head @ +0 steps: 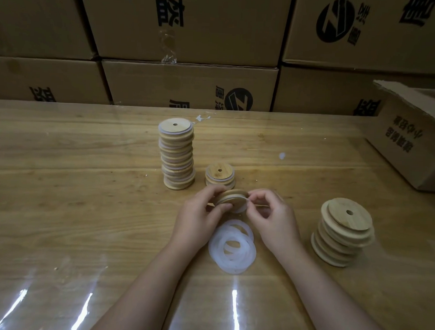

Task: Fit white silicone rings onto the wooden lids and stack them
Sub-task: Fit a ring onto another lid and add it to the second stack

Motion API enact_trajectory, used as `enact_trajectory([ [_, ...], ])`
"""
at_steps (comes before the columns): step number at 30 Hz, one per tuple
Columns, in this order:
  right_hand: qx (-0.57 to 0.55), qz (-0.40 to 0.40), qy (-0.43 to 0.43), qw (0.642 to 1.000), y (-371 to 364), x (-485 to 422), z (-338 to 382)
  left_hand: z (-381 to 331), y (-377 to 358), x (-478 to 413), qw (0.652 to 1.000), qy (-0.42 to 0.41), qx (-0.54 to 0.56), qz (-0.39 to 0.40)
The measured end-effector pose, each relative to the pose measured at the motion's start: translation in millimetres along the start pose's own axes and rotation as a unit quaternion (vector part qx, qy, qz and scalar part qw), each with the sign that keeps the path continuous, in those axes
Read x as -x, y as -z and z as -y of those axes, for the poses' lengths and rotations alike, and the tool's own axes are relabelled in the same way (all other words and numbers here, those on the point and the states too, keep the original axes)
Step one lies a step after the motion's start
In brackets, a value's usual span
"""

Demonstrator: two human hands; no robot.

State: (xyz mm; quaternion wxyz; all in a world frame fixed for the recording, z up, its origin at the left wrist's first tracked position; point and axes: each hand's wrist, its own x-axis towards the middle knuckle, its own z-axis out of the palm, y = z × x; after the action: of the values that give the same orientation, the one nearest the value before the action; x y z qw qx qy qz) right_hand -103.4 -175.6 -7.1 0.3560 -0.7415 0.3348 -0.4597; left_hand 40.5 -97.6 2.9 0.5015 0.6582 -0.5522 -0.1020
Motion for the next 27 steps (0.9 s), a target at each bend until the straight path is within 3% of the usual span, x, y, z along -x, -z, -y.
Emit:
enact_trajectory([
  [14, -0.002, -0.016, -0.042, 0.999, 0.8, -1.0, -1.5, 1.7, -0.5, -2.3, 0.999, 0.019, 0.029, 0.026],
  [21, 0.039, 0.022, -0.022, 0.999, 1.3, -1.2, -1.0, 0.4, 1.3, -3.6, 0.997, 0.042, 0.049, 0.035],
  [27, 0.009, 0.047, -0.079, 0.996, 2.0, -2.3, -4.1, 1.0, 1.4, -3.9, 0.997, 0.045, 0.056, 0.029],
])
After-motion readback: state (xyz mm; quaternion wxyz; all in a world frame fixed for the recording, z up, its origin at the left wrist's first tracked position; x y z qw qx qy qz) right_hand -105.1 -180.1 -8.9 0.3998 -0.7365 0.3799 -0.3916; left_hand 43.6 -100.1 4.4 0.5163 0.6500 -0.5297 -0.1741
